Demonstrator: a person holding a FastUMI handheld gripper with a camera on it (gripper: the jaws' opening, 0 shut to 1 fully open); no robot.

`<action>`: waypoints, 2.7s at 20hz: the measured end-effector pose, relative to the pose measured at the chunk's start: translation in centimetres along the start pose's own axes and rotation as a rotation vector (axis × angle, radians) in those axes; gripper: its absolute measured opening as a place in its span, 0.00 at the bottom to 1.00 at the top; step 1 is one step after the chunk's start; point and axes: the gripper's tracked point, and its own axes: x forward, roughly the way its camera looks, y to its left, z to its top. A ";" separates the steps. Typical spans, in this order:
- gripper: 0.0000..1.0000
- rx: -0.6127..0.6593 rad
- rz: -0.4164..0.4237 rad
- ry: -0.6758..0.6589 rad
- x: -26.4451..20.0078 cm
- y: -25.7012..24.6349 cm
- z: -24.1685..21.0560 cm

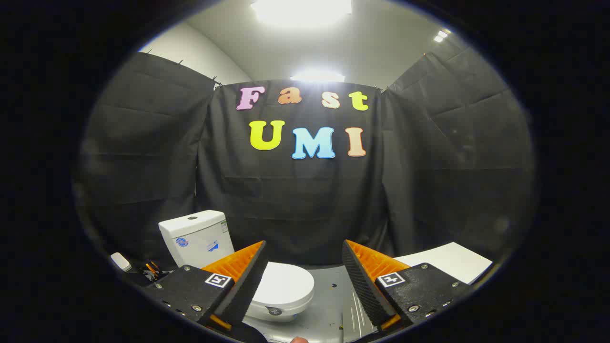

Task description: Open the toilet lid.

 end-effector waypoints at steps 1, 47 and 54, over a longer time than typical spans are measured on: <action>0.95 -0.002 -0.002 0.008 0.1 -0.1 -0.4; 0.95 0.236 0.001 0.068 7.4 5.4 -10.3; 0.96 0.320 0.041 0.049 9.5 8.1 -10.9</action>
